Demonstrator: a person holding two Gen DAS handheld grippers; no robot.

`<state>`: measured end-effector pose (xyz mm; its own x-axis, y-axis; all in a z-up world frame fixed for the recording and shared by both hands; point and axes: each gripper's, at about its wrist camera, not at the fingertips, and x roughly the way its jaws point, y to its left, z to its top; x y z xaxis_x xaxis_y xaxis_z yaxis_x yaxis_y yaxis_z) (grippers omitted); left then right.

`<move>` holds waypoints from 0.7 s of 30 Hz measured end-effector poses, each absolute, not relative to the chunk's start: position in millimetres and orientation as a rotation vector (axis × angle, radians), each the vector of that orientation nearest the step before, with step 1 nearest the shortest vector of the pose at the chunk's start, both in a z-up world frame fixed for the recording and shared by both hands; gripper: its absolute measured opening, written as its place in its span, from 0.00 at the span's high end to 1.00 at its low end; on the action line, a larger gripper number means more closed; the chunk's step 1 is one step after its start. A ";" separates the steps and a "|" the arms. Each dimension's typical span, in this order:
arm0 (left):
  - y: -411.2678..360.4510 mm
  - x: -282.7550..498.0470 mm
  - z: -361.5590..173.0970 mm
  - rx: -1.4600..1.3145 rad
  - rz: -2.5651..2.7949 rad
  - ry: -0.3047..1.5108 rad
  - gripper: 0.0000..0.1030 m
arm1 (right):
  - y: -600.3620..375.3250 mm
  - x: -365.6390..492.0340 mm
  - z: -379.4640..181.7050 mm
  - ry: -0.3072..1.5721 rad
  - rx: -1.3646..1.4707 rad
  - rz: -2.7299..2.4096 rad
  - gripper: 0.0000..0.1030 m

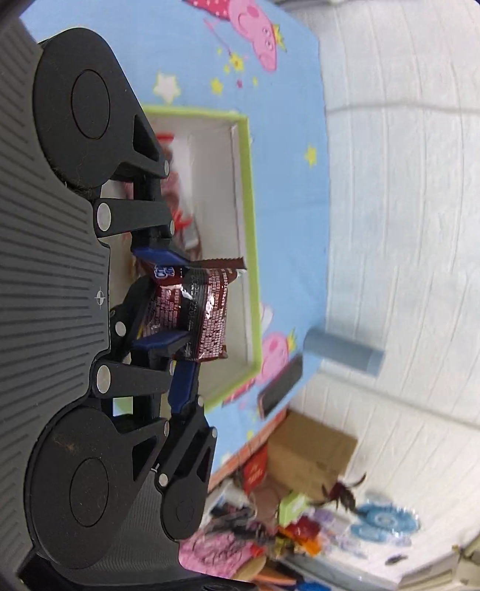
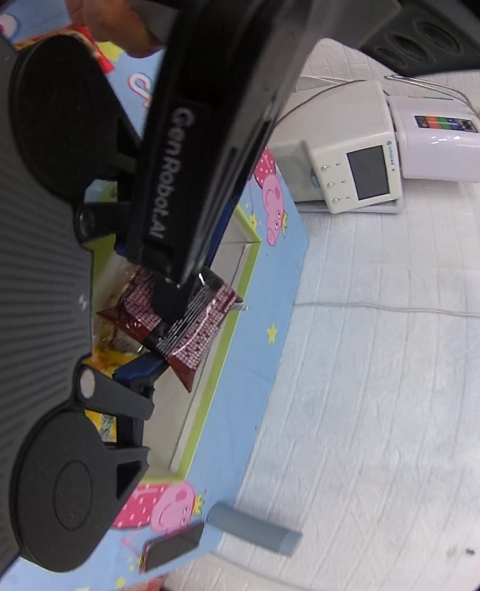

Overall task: Organize snacks
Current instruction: 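Drop the chocolate bar into the green box with the left tool, then move the left tool over the clear cracker packet with red ends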

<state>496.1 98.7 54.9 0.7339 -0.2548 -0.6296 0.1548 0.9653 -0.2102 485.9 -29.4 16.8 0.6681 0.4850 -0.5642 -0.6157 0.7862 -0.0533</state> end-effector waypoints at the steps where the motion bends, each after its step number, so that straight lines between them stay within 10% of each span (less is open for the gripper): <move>1: 102.6 495.7 51.1 -0.133 -0.200 0.702 0.53 | -26.3 491.2 14.4 0.565 -0.239 0.630 0.35; 8: 105.2 456.6 56.1 -0.084 -0.162 0.622 0.49 | -40.0 458.2 22.6 0.475 -0.248 0.596 0.11; 21: 101.1 304.7 54.4 -0.144 -0.234 0.631 0.42 | -104.8 287.6 8.4 0.509 -0.169 0.593 0.09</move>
